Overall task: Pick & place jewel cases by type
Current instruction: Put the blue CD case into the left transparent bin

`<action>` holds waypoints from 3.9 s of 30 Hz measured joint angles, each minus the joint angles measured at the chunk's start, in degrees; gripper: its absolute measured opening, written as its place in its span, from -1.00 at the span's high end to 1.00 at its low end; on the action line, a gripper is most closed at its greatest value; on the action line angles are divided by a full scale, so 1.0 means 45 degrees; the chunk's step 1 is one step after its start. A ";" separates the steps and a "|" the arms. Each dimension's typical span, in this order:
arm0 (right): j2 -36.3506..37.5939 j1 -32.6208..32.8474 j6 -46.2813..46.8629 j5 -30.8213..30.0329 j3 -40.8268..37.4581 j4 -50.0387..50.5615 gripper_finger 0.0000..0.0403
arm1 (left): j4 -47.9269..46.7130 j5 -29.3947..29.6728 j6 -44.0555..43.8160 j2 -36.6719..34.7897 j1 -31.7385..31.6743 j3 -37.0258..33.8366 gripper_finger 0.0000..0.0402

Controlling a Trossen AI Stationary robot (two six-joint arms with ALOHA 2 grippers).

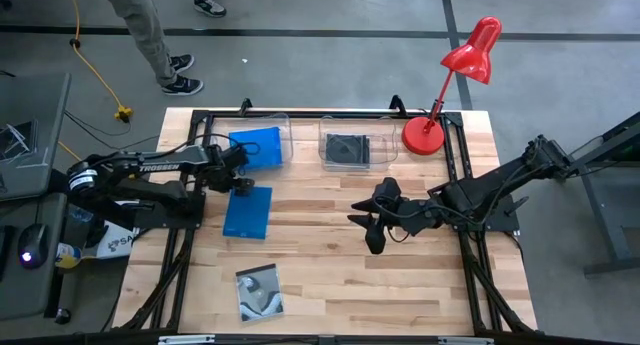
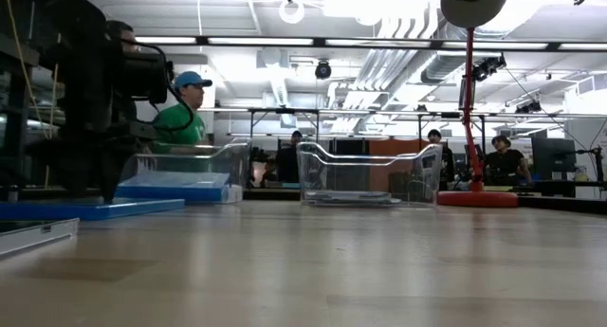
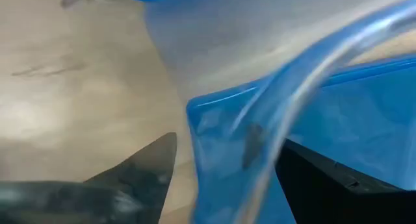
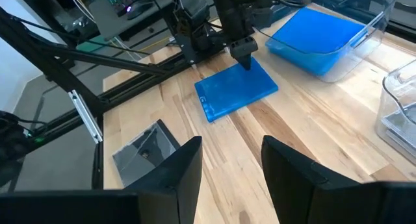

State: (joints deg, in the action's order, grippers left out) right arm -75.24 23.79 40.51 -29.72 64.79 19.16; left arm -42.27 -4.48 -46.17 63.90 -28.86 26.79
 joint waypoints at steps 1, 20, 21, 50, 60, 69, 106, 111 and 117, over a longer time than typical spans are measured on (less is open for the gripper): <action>0.0000 0.0000 -0.0001 -0.0004 0.0000 0.0065 0.29 | -0.0036 0.0079 0.0095 0.0005 0.0000 0.0052 -0.24; 0.0005 0.0000 0.0238 -0.0032 0.0000 0.0402 0.29 | -0.0353 0.0178 -0.0746 0.0010 0.1801 0.0476 -0.24; 0.0000 0.0000 0.0238 -0.0032 0.0000 0.0416 0.29 | -0.0353 0.0211 -0.0900 0.0005 0.2007 0.0476 -0.24; 0.0005 0.0000 0.1227 -0.0013 0.0000 0.1190 0.29 | 0.2451 0.1146 -0.4703 0.1012 0.6560 0.0500 -0.24; -0.0097 -0.0005 0.2987 -0.0066 0.0000 0.2068 0.29 | 0.2967 0.1288 -0.5107 0.1676 0.7033 0.0558 -0.24; -0.0733 -0.0005 0.3041 0.0060 0.0000 0.2068 0.29 | 0.3343 0.1295 -0.5011 0.1685 0.7032 0.0549 -0.24; -0.2690 0.1587 0.9644 -0.0850 -0.0005 0.3044 0.29 | 0.5197 0.0244 -0.1845 0.1778 0.7004 0.0539 -0.24; -0.2804 0.1738 0.9904 -0.0714 -0.0005 0.2947 0.29 | 0.4565 -0.0256 -0.1543 0.1778 0.7004 0.0537 -0.24; -0.2803 0.1739 0.9952 -0.0707 -0.0005 0.2865 0.29 | 0.4722 -0.0911 -0.1463 0.1778 0.7109 0.0539 -0.24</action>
State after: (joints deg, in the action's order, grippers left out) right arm -87.85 31.62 85.30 -32.91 64.77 32.06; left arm -21.02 -8.58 -52.75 71.90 3.13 29.21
